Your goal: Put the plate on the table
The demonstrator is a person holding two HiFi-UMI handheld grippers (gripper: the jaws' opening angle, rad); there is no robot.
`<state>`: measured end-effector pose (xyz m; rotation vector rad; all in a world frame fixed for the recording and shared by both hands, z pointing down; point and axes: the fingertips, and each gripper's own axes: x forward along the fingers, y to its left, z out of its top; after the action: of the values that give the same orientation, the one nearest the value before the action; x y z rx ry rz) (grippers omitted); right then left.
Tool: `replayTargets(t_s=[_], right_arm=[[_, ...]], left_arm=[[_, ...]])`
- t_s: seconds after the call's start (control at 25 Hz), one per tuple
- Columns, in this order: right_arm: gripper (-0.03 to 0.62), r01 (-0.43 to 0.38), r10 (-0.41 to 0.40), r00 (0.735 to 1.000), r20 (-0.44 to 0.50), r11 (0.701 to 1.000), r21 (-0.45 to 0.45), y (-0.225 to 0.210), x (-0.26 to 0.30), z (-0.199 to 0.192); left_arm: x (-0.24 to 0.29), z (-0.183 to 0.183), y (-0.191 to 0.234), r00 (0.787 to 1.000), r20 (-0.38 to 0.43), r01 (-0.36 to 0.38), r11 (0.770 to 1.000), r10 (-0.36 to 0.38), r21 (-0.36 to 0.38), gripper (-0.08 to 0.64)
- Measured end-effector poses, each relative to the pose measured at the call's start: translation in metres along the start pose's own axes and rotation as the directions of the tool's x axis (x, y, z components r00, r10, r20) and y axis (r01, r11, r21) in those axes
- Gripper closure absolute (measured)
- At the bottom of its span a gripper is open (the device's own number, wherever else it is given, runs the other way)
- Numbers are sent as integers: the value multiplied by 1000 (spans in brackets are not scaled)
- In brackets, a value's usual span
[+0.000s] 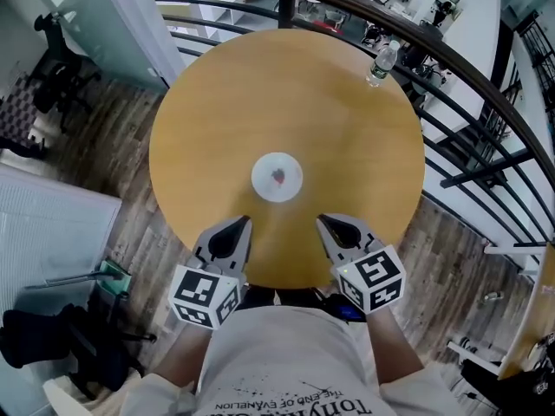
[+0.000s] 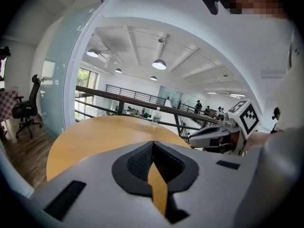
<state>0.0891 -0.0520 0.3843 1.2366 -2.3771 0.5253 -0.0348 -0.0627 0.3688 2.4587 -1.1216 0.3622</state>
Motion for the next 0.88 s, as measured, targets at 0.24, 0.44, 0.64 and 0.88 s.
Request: replayTargets(t_s=[0.24, 0.44, 0.64, 0.88], right_arm=[[568, 14, -14, 1000, 8, 1000, 9, 2, -1, 0], [568, 14, -14, 1000, 19, 1000, 16, 1, -2, 2], [568, 19, -19, 1000, 24, 1000, 14, 1, -4, 5], [568, 22, -23, 999, 22, 1000, 14, 0, -3, 5]], left_arm=[[-2, -1, -6, 1000, -14, 19, 1000, -19, 12, 537], [1, 1, -12, 999, -14, 32, 999, -32, 17, 537], [0, 2, -15, 999, -10, 39, 999, -38, 17, 537], [1, 3, -12, 999, -11, 38, 999, -38, 19, 537]])
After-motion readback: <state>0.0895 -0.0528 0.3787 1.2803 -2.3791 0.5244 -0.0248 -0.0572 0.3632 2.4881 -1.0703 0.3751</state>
